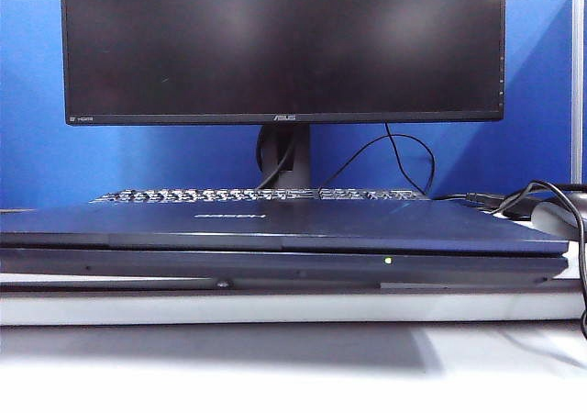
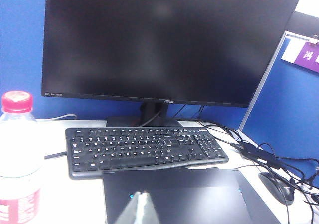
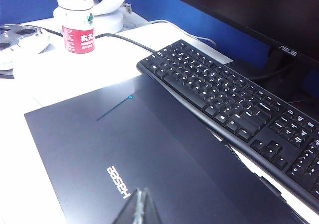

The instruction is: Close the lid of the black laptop.

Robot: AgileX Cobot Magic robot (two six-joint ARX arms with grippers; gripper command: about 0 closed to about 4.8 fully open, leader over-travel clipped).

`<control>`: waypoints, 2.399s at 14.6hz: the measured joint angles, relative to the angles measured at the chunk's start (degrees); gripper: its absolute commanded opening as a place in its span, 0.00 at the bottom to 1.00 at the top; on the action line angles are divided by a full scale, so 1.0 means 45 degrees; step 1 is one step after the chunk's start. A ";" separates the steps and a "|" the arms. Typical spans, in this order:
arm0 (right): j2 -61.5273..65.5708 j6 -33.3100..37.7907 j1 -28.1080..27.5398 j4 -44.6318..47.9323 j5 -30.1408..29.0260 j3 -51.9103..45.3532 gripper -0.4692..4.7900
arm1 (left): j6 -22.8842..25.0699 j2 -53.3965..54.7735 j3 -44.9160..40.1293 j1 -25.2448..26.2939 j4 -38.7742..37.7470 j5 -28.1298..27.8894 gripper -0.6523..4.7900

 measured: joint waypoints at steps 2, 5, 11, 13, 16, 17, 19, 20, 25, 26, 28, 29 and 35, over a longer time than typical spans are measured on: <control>0.0000 0.0000 -0.0005 0.0005 0.0000 0.0000 0.09 | 0.0563 0.0000 0.0000 0.0000 -0.0015 -0.0010 0.11; 0.0000 0.0000 -0.0005 0.0005 0.0005 0.0000 0.09 | 0.1923 -0.0005 -0.0112 0.1690 0.0049 -0.0321 0.11; 0.0000 0.0000 -0.0005 0.0005 0.0010 0.0000 0.09 | 0.0976 -0.0015 -0.5285 0.8291 0.5421 0.4629 0.11; 0.0000 0.0000 0.0000 -0.0049 0.0015 0.0000 0.09 | 0.0845 -0.0019 -0.6494 0.9185 0.7067 0.5382 0.11; 0.0000 0.0000 0.0000 -0.0097 0.0015 0.0000 0.09 | 0.1224 -0.0024 -0.7733 0.9884 0.8165 0.4556 0.11; 0.0000 0.0000 -0.0005 -0.0097 0.0019 0.0000 0.09 | 0.1399 -0.0024 -0.8311 1.0035 0.8670 0.4328 0.11; 0.0000 0.0000 -0.0005 -0.0097 0.0019 0.0000 0.09 | 0.1496 -0.0024 -0.9209 1.0166 0.9471 0.4328 0.11; 0.0000 -0.0005 -0.0005 -0.0131 0.0019 0.0000 0.09 | 0.1496 -0.0024 -0.9583 1.0166 0.9991 0.4328 0.11; 0.0000 -0.0005 -0.0005 -0.0214 0.0019 0.0000 0.09 | 0.1472 -0.0029 -1.0700 1.0020 1.0584 0.4328 0.11; 0.0000 0.0000 -0.0005 -0.0214 0.0019 0.0000 0.09 | 0.1472 -0.0029 -1.0802 0.9714 1.0632 0.4231 0.11; 0.0000 0.0000 -0.0005 -0.0214 0.0019 0.0000 0.09 | 0.1467 -0.0029 -1.1050 0.9622 1.0676 0.3929 0.11; 0.0000 -0.0005 -0.0005 -0.0219 0.0019 0.0000 0.09 | 0.1477 -0.0029 -1.1103 0.9622 1.0734 0.3905 0.11; 0.0000 -0.0005 -0.0005 -0.0219 0.0019 0.0000 0.09 | 0.1481 -0.0034 -1.1657 0.9345 1.1254 0.3954 0.11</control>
